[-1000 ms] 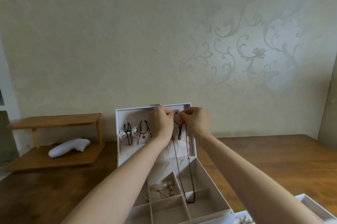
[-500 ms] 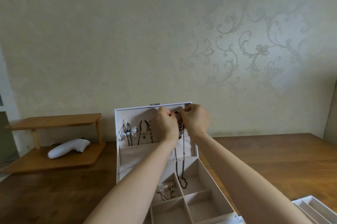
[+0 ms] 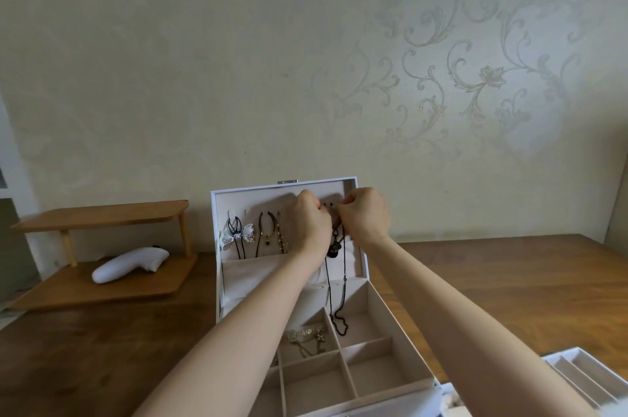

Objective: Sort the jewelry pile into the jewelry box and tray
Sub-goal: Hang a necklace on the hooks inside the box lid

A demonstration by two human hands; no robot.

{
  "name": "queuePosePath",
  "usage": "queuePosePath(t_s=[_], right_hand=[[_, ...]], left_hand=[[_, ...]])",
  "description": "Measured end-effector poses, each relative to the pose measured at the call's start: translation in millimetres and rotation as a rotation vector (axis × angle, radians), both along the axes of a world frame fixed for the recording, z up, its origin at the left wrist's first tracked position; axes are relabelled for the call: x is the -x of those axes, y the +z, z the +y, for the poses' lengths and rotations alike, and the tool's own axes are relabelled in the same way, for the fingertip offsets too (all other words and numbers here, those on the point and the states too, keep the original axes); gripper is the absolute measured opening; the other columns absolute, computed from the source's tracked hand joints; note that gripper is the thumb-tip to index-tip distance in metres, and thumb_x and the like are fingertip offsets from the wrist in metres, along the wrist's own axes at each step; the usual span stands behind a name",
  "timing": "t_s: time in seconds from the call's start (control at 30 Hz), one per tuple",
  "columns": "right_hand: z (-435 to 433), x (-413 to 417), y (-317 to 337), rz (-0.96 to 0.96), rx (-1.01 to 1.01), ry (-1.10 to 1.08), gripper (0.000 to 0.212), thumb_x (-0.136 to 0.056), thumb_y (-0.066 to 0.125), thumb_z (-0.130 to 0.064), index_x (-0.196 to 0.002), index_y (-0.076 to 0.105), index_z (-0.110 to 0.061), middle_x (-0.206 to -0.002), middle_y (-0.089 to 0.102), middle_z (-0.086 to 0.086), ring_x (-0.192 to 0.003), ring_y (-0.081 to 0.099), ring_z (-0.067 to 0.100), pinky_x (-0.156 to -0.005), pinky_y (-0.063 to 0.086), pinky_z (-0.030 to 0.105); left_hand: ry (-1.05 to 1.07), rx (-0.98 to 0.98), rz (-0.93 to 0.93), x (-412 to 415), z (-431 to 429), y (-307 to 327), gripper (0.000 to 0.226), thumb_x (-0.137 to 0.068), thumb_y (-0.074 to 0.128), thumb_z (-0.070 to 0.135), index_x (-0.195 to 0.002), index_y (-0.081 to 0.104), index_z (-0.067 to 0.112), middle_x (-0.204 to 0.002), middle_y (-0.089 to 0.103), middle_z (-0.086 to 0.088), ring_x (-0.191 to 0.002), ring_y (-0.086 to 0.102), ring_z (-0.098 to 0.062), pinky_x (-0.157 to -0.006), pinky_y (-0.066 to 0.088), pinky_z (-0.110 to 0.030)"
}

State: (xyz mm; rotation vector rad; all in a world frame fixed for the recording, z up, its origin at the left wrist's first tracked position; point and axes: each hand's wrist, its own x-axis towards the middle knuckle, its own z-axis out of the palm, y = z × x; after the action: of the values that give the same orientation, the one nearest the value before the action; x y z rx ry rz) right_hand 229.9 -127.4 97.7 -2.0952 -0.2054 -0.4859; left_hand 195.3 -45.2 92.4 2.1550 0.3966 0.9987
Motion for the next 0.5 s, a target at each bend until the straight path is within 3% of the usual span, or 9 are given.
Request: queuePosePath(t_s=[0.1,0.23,0.4,0.5], right_hand=[[-2,1,-3,-0.009,0.041,0.032,0.014,-0.075,0.063,-0.012,-0.061,0.06,-0.015,-0.062,0.06,0.005,-0.069,0.061,0.031,-0.054,0.035,0.026],[-2,2,-5,-0.031,0.122,0.037,0.013,-0.076,0.058,-0.012,-0.066,0.062,-0.018,-0.07,0.065,0.006,-0.075,0.063,0.031,-0.058,0.041,0.028],[-2,10,-12,-0.043,0.091,0.037,0.006,-0.083,0.062,-0.019,-0.082,0.068,-0.019,-0.085,0.07,0.006,-0.085,0.064,0.028,-0.065,0.046,0.03],[-7,17,-26,-0.025,0.032,0.059,0.018,-0.082,0.062,-0.016,-0.099,0.069,-0.018,-0.094,0.071,0.005,-0.09,0.064,0.026,-0.074,0.052,0.034]], left_hand=[[0.008,-0.178,0.04,4,5,-6,0.007,-0.083,0.054,0.005,-0.086,0.06,0.007,-0.088,0.065,-0.014,-0.084,0.059,-0.032,-0.063,0.04,-0.034],[-0.014,-0.29,0.073,6,7,-8,0.007,-0.084,0.054,0.005,-0.086,0.061,0.006,-0.089,0.066,-0.015,-0.085,0.058,-0.033,-0.065,0.039,-0.035],[-0.032,-0.28,0.069,12,8,-6,0.008,-0.087,0.061,0.015,-0.084,0.06,0.008,-0.086,0.065,-0.012,-0.084,0.059,-0.03,-0.062,0.037,-0.032],[-0.07,-0.213,0.069,21,8,-20,0.015,-0.085,0.067,0.021,-0.093,0.061,0.01,-0.087,0.066,-0.008,-0.083,0.059,-0.026,-0.06,0.035,-0.03]])
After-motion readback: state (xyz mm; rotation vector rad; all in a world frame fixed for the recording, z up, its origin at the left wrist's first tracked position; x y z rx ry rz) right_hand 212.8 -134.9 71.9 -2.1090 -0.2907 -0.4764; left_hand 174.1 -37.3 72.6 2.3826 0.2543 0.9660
